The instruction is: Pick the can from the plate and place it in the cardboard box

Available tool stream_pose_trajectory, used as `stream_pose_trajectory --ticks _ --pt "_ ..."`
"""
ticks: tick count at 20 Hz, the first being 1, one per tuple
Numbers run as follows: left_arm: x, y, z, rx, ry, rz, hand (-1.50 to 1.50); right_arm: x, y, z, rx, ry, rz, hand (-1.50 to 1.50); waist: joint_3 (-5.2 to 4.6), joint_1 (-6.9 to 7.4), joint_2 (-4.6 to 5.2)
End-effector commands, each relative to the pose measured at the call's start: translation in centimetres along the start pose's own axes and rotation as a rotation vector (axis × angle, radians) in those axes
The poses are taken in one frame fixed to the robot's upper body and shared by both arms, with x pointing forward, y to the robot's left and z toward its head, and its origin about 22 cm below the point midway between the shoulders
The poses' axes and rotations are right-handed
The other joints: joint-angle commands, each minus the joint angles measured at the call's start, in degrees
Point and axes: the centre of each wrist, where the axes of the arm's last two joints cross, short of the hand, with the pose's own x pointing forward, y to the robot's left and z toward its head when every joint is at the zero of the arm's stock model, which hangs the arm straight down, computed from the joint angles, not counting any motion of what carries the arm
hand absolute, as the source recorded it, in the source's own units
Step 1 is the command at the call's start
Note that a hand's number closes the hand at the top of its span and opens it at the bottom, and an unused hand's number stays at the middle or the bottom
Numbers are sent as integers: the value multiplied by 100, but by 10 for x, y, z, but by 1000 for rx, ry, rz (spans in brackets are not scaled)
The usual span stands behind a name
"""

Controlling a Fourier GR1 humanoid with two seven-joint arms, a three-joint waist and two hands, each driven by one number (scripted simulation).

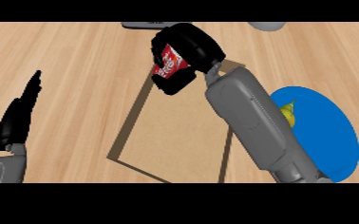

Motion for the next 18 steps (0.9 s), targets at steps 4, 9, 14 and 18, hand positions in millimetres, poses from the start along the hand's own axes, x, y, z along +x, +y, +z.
stream_pose_trajectory --ticks 4,9,14,18 --pt "0 -10 -3 -1 -3 -16 0 0 61 -8 -23 123 39 150 0 44 2" --pt "14 -9 -3 -27 -41 2 0 -46 60 -17 34 257 -80 -150 1 239 72" --pt "14 0 -3 -18 -36 -9 0 -23 69 -27 26 177 -125 -150 1 227 47" --pt "12 -30 -4 -38 -35 3 0 -26 68 -26 -102 98 -193 -150 1 243 68"
